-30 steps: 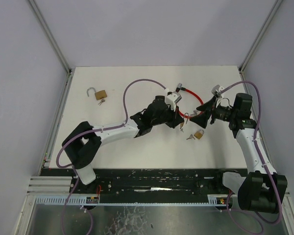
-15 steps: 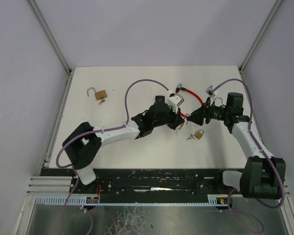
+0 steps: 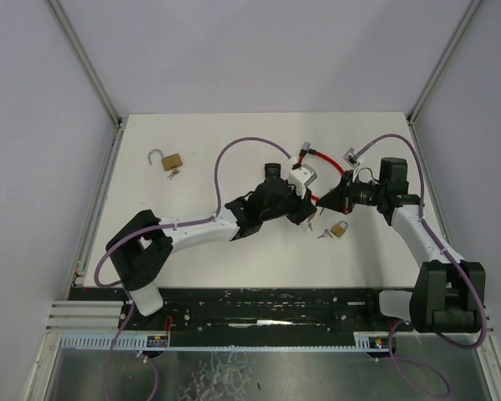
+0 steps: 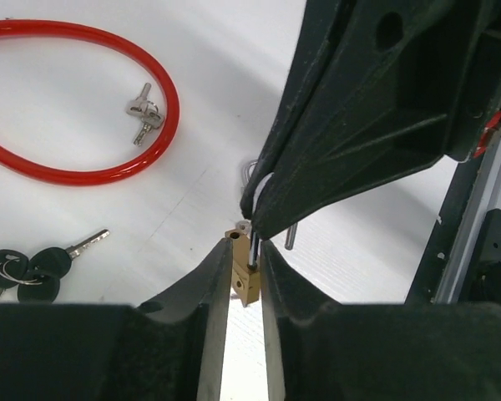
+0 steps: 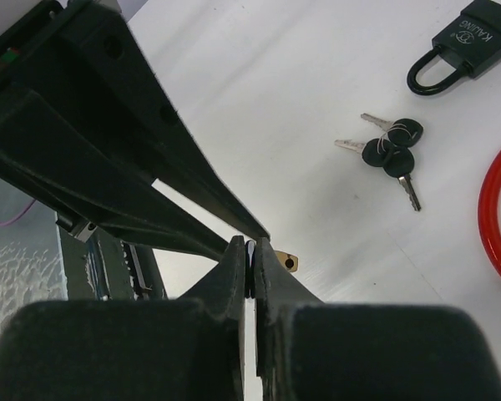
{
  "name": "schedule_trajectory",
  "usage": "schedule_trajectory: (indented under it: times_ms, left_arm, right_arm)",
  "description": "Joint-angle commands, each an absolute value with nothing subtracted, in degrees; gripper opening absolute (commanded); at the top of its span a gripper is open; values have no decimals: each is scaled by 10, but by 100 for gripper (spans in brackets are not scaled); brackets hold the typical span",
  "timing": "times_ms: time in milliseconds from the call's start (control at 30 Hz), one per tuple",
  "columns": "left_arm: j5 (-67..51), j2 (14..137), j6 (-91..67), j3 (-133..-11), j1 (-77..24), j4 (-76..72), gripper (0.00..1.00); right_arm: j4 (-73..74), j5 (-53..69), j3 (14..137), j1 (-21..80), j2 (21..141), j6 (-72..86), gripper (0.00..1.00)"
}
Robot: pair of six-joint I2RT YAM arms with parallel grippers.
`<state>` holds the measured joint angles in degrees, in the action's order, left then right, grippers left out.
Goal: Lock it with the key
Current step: Pick up the lock from the center of the board.
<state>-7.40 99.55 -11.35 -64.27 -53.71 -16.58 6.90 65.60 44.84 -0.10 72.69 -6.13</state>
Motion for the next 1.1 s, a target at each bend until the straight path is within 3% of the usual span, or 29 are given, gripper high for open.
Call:
schedule_trajectory:
  times_ms: [0,267,433,567,600,633,833,1067]
  left_arm:
    - [-38,959,-94,-625,-539,-221,23]
    - [-184,933,-72,-597,-489,-237,34]
    - [-287,896,-62,-537,-466,-308,58]
    - [-260,826,-34,-477,-466,-364,72]
    - [-254,806,-24,-463,-466,-379,94]
    - [-249,786,-10,-446,-466,-397,99]
    - [-206,715,-25,-348,-465,-566,100]
    - [-285,828,27,-330,-482,-720,98]
  right_arm:
    - [70,701,474,2,698,-73,0]
    - [54,712,470,-10,685,-57,0]
    - [53,720,470,-18,675,-55,0]
    - [68,730,475,-29,657,-67,0]
    - [79,731,478,-31,651,-78,0]
    - [93,733,482,-32,647,-93,0]
    - [158,751,500,-40,619,-160,0]
    - [185,777,501,-47,593,-200,0]
